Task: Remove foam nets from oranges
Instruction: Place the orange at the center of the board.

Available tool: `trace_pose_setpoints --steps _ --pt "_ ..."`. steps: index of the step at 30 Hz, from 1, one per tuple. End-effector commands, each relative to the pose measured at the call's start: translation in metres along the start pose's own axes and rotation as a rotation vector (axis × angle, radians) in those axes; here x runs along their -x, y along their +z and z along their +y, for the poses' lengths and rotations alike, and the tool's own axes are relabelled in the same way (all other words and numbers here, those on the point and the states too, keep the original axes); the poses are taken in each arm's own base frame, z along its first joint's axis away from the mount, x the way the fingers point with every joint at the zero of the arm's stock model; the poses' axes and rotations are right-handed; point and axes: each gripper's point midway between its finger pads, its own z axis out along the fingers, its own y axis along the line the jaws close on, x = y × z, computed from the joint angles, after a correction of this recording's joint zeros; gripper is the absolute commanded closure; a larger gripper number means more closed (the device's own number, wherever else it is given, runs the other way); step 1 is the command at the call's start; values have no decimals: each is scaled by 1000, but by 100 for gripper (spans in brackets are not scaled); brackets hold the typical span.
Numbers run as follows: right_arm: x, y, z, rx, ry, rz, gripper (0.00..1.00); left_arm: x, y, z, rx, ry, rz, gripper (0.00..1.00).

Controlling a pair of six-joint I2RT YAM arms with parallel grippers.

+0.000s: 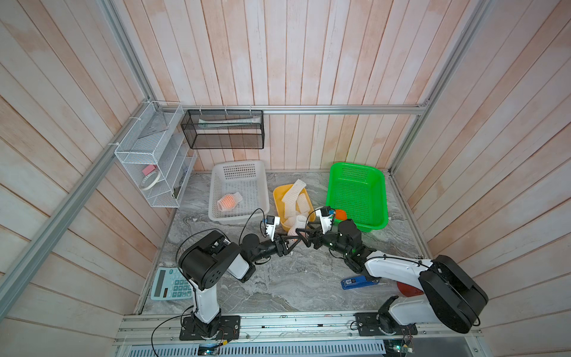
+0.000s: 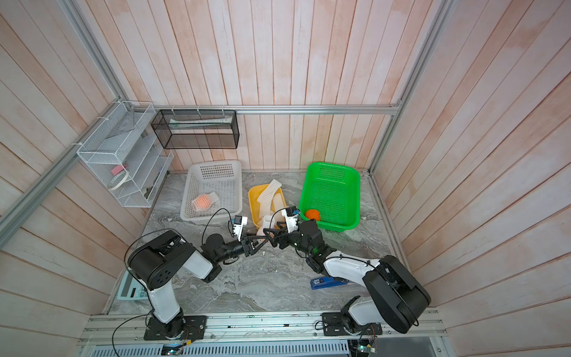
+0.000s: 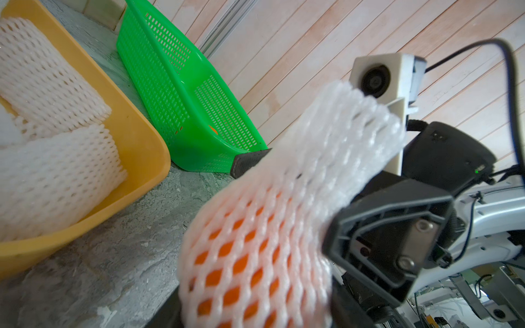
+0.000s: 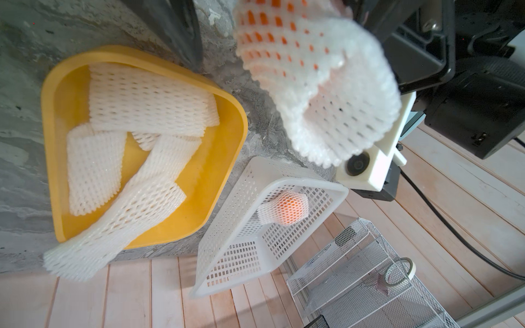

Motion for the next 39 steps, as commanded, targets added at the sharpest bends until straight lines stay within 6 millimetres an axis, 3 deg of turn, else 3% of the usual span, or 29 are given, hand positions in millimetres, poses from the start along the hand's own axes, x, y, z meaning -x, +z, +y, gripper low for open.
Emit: trace_pose_setpoints --steps 1,5,8,10,14,16,26,31,37,39 --pt "-2 6 -3 -5 8 -11 24 0 -2 -10 -41 31 -30 38" --pt "-13 9 -4 0 21 7 32 -6 0 -5 -34 27 -22 38" --pt "-19 12 -6 3 21 26 54 -13 3 -1 -32 30 -3 37" --pt "-23 15 -6 8 14 48 72 -17 2 2 -29 20 -2 31" --pt "-28 18 -6 8 -6 67 98 -23 -3 7 -12 13 1 11" --pt "-31 17 -9 -9 -18 75 100 -26 -6 7 -8 17 10 0" --pt "-46 -1 -13 -10 -230 61 100 -25 -39 6 -6 102 87 0" --pt "-57 -13 -6 54 -363 27 100 -39 -39 -4 -64 254 222 0" --pt "-63 -14 12 172 -411 5 100 -50 -41 0 -80 359 263 0" --pt "-60 -17 15 181 -408 -17 100 -53 -40 10 -40 356 292 0"
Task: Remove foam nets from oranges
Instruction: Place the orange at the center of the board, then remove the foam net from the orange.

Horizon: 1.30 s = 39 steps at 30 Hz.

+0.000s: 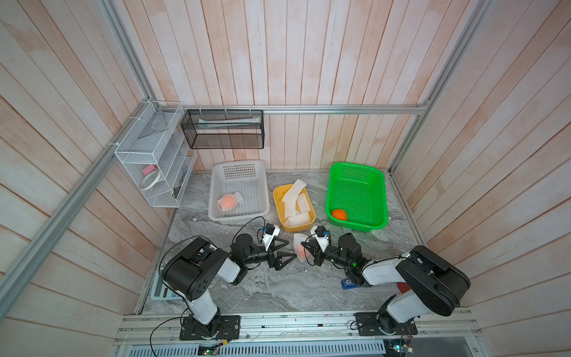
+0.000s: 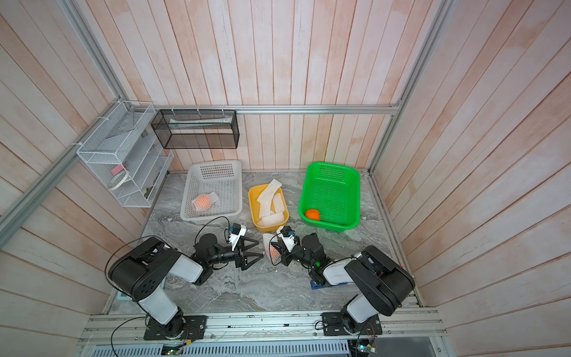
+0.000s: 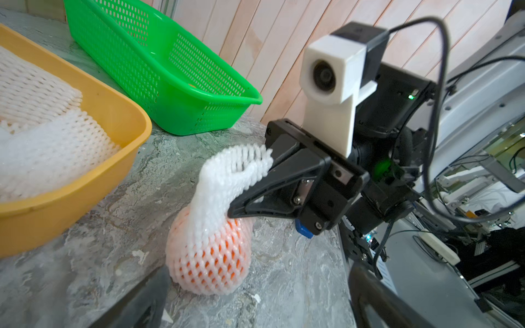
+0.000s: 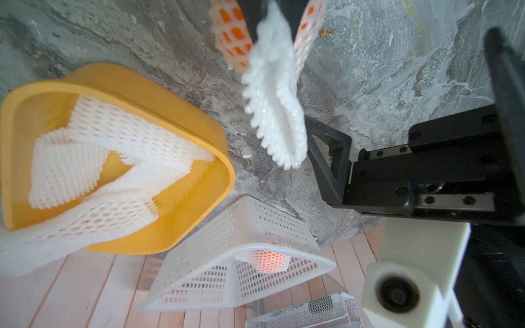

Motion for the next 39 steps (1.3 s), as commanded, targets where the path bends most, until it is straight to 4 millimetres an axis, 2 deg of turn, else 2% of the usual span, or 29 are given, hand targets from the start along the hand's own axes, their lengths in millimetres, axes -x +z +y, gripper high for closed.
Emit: trace_pose_setpoints --steps 1,4,11,17,22,24,27,31,35,39 --pt "16 -5 17 81 -63 -88 100 -23 2 7 10 37 101 0" --pt "20 -10 30 142 -80 -111 100 -26 2 20 78 54 146 0" --pt "14 -12 48 256 -61 -84 100 -9 6 20 82 171 125 0" --pt "17 -12 57 317 -48 -89 100 -8 10 22 76 215 125 2" --pt "17 -9 61 356 -42 -79 100 -8 19 19 39 211 125 22" --pt "16 -8 62 360 -37 -76 100 -7 25 14 11 219 117 27" --pt "16 -7 61 360 -32 -74 100 -6 30 9 -30 205 115 41" --pt "16 -8 57 356 7 -78 100 0 27 1 -46 219 90 52" --pt "17 -9 53 356 43 -83 100 2 23 -5 -50 218 91 77" --pt "19 -10 49 358 73 -76 100 12 19 -11 -36 234 73 89"
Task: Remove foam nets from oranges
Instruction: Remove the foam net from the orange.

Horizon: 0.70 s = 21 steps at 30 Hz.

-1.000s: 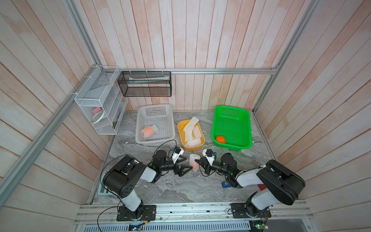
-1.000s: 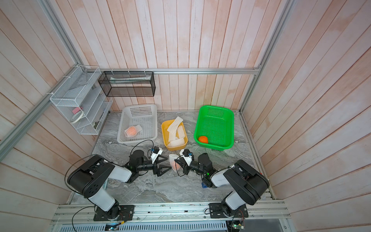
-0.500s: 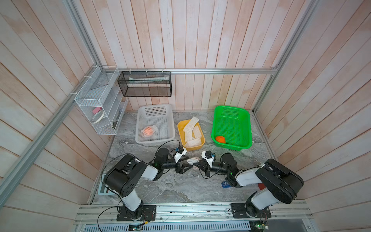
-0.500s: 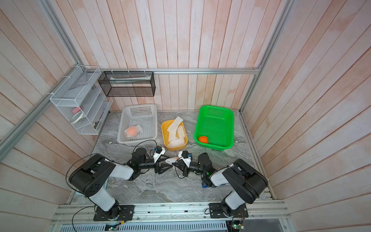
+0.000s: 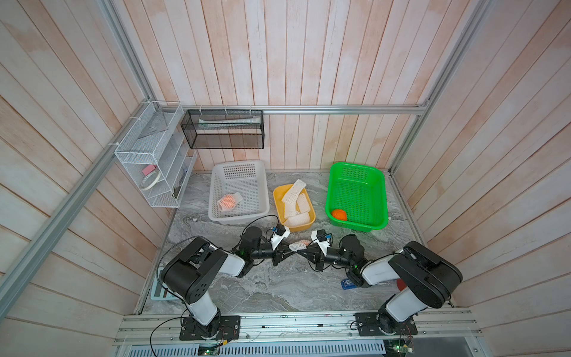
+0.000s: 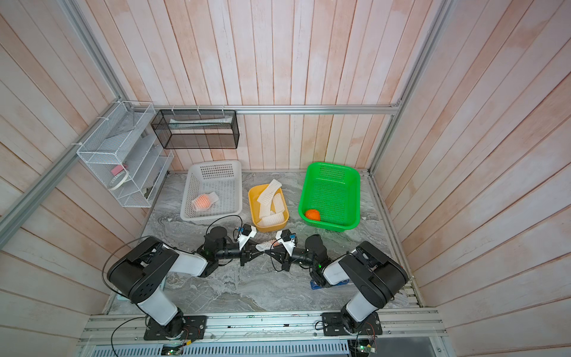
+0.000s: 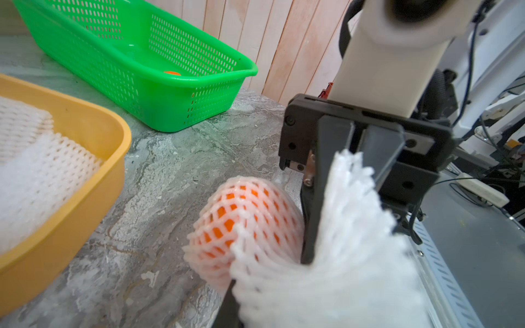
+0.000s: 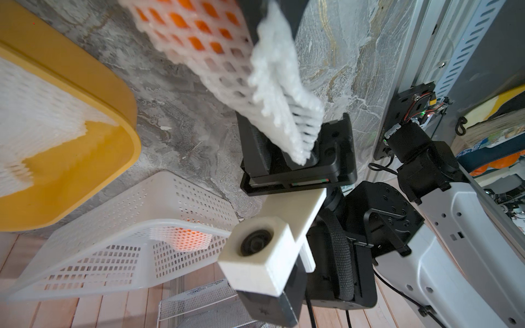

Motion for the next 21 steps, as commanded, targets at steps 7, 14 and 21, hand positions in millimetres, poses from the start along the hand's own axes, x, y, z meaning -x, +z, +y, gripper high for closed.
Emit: trace_pose_setpoints --steps 7,14,21 --pt "12 -1 -1 53 46 -13 100 24 -13 -20 -4 73 -43 100" --pt "21 0 -26 -36 111 -6 56 18 -14 -30 -30 52 -33 100" --pt "19 -10 -25 -67 90 4 39 12 -11 -23 -41 -23 -34 100"
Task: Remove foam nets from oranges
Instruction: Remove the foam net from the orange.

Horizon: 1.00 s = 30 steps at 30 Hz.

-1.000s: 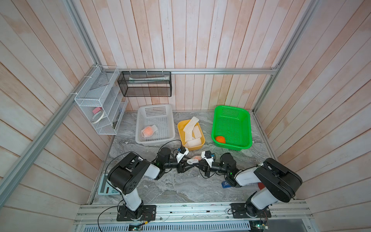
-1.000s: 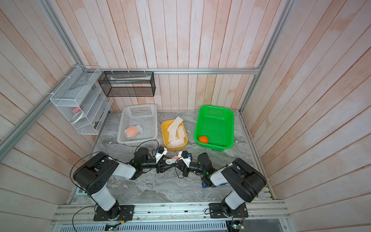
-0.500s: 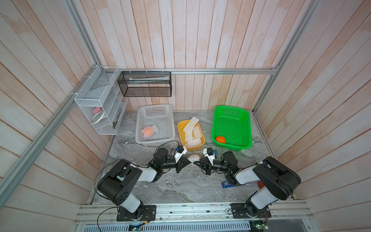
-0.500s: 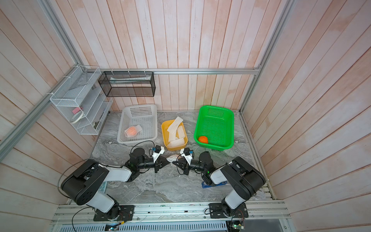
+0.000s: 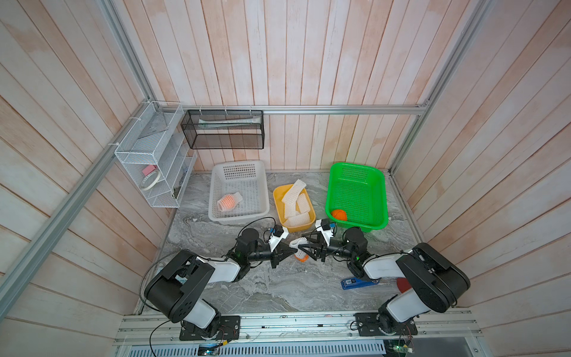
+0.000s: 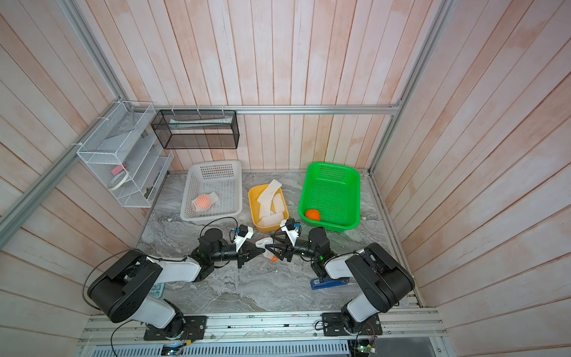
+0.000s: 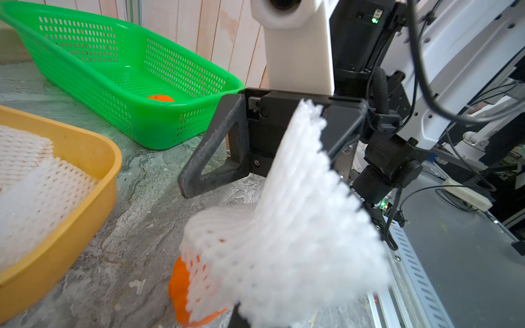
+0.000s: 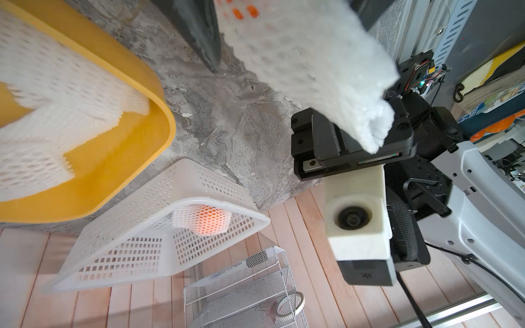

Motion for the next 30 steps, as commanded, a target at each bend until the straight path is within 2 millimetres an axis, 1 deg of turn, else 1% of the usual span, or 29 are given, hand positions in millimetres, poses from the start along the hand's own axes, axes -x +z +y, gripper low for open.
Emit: trace_pose_setpoints --steps 1,5,7,8,10,11,12,15,18,20,22,24,26,28,30 --pt "-13 -6 -4 -39 16 41 39 -4 0 0 -25 -40 -8 100" --pt "-27 -13 -12 -103 26 55 38 -6 1 3 -25 -53 -12 100" --pt "-29 -17 -16 -139 37 46 38 -4 0 5 -20 -54 -16 100" --pt "-26 -21 -19 -162 42 28 37 0 -1 5 -17 -53 -29 100" --pt "-15 -30 -18 -198 39 -35 35 11 -6 7 -5 -52 -62 100" --pt "-7 -35 -16 -211 30 -68 27 17 -9 10 4 -58 -76 100" --pt "-2 -37 -14 -215 27 -83 26 23 -11 11 11 -62 -88 100" --pt "5 -43 -11 -247 45 -70 24 48 -18 11 20 -61 -129 100" --pt "8 -55 -6 -279 93 -74 21 74 -23 12 48 -75 -160 100" --pt "6 -61 -4 -299 153 -63 20 90 -25 23 78 -133 -162 100" --pt "-2 -63 -1 -302 177 -24 20 104 -23 37 106 -181 -155 100" --pt "-12 -64 -2 -334 184 13 19 110 -20 55 148 -241 -142 100" --pt "-21 -64 -1 -345 197 49 18 111 -17 79 204 -333 -123 100" --pt "-31 -61 -3 -361 215 97 17 110 -15 104 256 -412 -105 100" --pt "-39 -55 -1 -356 216 140 17 110 -12 121 280 -462 -100 100"
